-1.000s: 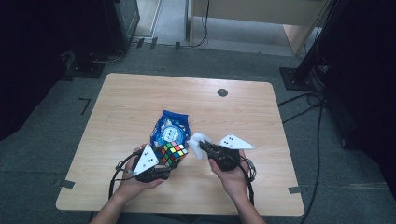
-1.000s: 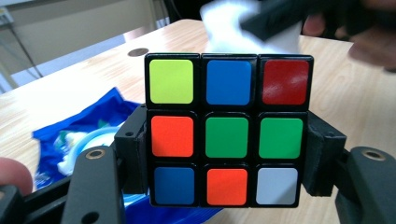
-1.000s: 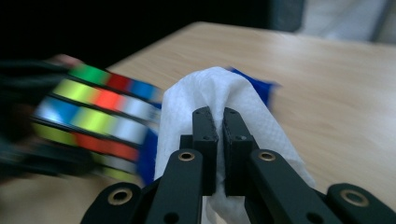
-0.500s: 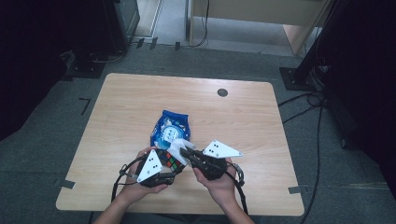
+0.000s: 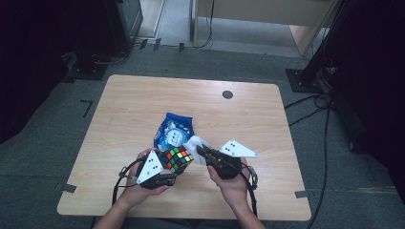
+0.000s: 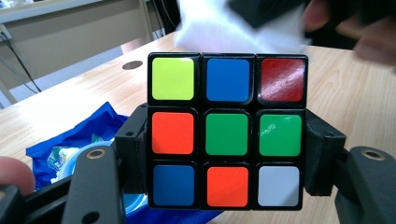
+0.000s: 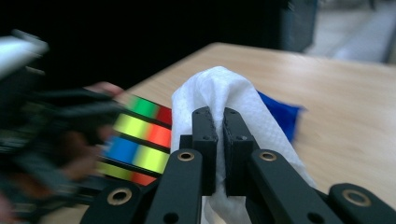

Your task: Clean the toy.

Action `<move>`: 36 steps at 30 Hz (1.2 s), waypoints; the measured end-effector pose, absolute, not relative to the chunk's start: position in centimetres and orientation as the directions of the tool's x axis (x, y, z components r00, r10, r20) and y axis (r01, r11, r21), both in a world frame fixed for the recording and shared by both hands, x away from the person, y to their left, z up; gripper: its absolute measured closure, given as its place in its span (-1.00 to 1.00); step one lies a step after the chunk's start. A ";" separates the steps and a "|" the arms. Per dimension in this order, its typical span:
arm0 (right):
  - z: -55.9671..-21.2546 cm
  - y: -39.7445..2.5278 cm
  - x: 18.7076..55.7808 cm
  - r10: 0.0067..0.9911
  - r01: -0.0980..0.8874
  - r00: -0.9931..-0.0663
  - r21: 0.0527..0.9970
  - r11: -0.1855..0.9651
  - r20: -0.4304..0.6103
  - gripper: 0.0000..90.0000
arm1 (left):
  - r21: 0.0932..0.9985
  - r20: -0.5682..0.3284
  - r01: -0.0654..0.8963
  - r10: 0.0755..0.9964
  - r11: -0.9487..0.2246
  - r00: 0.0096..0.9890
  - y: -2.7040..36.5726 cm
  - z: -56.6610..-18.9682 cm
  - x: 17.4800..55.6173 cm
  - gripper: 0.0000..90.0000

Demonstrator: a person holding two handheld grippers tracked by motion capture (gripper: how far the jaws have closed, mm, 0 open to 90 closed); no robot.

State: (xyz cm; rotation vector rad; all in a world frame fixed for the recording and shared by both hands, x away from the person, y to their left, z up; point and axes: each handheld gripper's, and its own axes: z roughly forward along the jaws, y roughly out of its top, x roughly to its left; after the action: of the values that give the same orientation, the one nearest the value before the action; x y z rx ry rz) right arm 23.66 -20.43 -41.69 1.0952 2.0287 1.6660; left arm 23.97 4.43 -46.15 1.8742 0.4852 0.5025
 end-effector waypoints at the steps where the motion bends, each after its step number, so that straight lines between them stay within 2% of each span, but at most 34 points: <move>1: -41.2 -20.0 23.2 0.686 0.349 -0.691 0.936 0.040 0.228 0.92 | 0.937 0.116 0.091 0.547 -0.336 0.829 4.3 -46.2 23.9 -0.25; 5: -40.6 -18.2 22.1 0.622 0.312 -0.756 0.948 0.068 0.204 0.92 | 0.938 0.124 0.079 0.537 -0.339 0.834 4.0 -46.1 23.6 -0.25; 13: -42.1 -18.6 22.7 0.656 0.337 -0.724 0.939 0.067 0.213 0.92 | 0.946 0.105 0.087 0.548 -0.313 0.830 4.5 -45.6 23.7 -0.25; 18: -43.5 -19.8 23.9 0.720 0.365 -0.669 0.925 0.103 0.183 0.91 | 0.947 0.110 0.081 0.548 -0.312 0.829 4.6 -45.6 23.7 -0.25; 22: -44.5 -21.4 25.1 0.775 0.426 -0.605 0.897 0.118 0.185 0.91 | 0.952 0.100 0.082 0.553 -0.296 0.827 4.9 -45.4 23.8 -0.25; 26: -45.6 -23.6 26.4 0.857 0.448 -0.506 0.878 0.166 0.097 0.91 | 0.950 0.093 0.095 0.557 -0.299 0.825 5.0 -45.6 24.0 -0.25; 30: -46.8 -25.2 27.3 0.888 0.506 -0.442 0.853 0.129 0.127 0.90 | 0.947 0.101 0.093 0.557 -0.309 0.824 4.9 -45.7 24.1 -0.25; 36: -46.2 -25.2 27.1 0.901 0.494 -0.412 0.864 0.099 0.133 0.58 | 0.942 0.094 0.110 0.566 -0.316 0.819 4.9 -46.0 24.3 -0.25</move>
State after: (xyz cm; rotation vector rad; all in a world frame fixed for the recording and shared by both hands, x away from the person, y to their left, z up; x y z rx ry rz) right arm 27.11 -25.23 -46.23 1.3625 1.9502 1.2556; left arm 24.35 4.86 -45.95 1.8604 0.5123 0.4978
